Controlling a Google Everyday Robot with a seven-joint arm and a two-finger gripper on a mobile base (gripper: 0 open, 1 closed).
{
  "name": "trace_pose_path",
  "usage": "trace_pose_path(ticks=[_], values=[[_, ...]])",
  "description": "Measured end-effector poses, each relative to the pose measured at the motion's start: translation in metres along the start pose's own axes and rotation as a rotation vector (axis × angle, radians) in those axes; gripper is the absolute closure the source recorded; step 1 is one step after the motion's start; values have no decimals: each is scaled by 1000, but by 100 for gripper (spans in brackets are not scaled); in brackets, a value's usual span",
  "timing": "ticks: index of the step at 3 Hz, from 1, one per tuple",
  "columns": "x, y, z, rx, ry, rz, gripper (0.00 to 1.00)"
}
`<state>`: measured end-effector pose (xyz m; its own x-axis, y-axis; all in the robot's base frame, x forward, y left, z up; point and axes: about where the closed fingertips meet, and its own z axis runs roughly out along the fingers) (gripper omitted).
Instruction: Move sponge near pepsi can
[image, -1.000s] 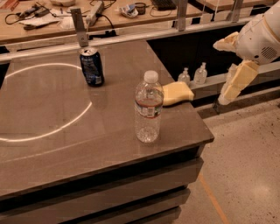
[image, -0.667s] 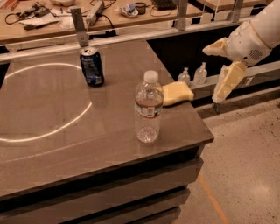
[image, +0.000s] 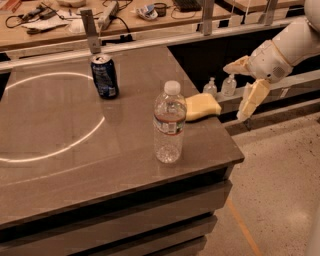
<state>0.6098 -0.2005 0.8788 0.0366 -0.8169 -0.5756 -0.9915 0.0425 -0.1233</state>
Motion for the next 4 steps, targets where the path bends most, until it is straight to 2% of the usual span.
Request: trace_pose_path(ticks=[1,2,3,4], values=[[-6,-1,20,-24,0,-7,0],[-14,9,49,-78,4,-18,0],[-20,14,62,-101,3,-27,0],[-37,15,65,-103,-24,-57,18]])
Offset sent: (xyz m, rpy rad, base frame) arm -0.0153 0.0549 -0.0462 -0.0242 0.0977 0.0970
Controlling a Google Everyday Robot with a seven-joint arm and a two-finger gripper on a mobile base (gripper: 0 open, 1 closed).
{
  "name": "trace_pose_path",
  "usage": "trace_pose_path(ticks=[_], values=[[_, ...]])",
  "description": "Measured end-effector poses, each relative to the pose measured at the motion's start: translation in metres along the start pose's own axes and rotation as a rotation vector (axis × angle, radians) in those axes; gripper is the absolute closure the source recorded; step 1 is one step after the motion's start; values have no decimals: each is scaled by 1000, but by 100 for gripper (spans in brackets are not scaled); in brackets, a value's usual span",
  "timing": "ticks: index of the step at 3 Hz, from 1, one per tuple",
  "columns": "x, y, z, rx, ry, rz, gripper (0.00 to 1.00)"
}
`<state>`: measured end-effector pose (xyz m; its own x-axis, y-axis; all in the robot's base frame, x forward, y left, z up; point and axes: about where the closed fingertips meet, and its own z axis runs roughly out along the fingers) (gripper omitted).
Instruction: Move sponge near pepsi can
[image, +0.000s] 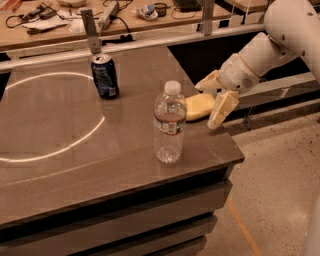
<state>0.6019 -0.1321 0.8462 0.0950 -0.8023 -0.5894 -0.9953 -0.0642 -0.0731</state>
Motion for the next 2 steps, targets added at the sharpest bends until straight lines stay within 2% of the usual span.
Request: trace_pose_path(ticks=[1,2], values=[[-10,3,-2,3,7,-17,49],[-14,4,-4,6,19,-27,73]])
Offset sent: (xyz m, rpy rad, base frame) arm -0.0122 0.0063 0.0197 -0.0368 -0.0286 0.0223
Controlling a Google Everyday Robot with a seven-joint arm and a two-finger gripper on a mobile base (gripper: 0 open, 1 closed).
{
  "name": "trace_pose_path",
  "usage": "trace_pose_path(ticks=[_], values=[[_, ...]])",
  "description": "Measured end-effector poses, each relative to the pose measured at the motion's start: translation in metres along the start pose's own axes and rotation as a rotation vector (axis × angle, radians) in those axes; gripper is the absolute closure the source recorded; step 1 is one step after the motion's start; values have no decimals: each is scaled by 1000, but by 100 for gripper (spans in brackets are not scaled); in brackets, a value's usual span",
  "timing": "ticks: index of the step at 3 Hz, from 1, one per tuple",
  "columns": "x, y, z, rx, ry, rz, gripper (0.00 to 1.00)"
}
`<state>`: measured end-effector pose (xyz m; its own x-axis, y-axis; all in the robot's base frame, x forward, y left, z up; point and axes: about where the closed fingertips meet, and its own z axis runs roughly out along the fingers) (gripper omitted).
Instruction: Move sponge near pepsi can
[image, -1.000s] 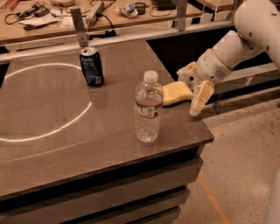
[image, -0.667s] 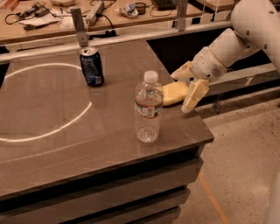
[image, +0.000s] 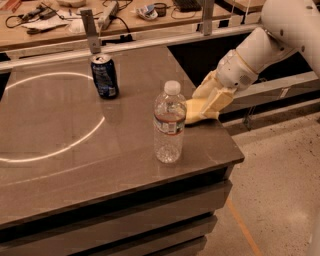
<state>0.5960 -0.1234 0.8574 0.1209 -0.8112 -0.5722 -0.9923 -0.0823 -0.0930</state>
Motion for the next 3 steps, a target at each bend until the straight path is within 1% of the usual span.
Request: trace_pose_path(ticks=[1,2,3], values=[[-26,-8,0,50,17,12,96],[-55,-25,5,126,33,32,100],[-77,-49,17,205,74,69,100]])
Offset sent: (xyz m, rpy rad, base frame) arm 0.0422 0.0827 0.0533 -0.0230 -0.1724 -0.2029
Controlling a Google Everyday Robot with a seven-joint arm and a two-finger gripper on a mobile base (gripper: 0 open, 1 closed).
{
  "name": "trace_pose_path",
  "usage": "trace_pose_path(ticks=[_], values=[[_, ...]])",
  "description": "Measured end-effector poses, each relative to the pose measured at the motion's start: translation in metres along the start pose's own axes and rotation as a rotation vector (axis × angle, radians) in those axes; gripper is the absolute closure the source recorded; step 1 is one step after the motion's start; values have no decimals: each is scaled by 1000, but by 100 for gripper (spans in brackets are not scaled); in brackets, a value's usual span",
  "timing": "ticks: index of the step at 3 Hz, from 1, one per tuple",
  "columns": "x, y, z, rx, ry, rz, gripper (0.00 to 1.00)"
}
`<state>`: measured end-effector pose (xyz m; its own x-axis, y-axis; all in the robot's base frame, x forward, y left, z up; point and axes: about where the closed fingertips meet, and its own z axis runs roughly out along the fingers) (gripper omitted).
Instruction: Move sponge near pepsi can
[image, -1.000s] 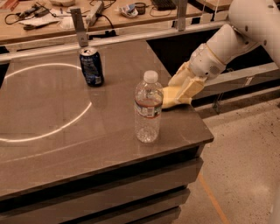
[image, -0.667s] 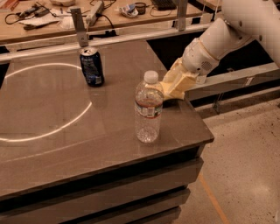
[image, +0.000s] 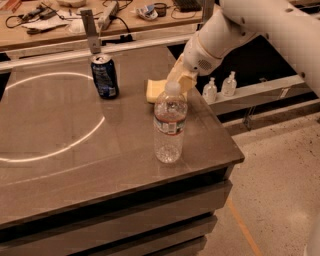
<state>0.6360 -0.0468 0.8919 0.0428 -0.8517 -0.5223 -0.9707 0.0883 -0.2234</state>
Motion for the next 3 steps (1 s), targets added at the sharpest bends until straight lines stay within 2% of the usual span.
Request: trace_pose_path(ticks=[1,3], values=[[-23,-20,19,50,22,22,100],[-53,-40,51,70,36,55,100]])
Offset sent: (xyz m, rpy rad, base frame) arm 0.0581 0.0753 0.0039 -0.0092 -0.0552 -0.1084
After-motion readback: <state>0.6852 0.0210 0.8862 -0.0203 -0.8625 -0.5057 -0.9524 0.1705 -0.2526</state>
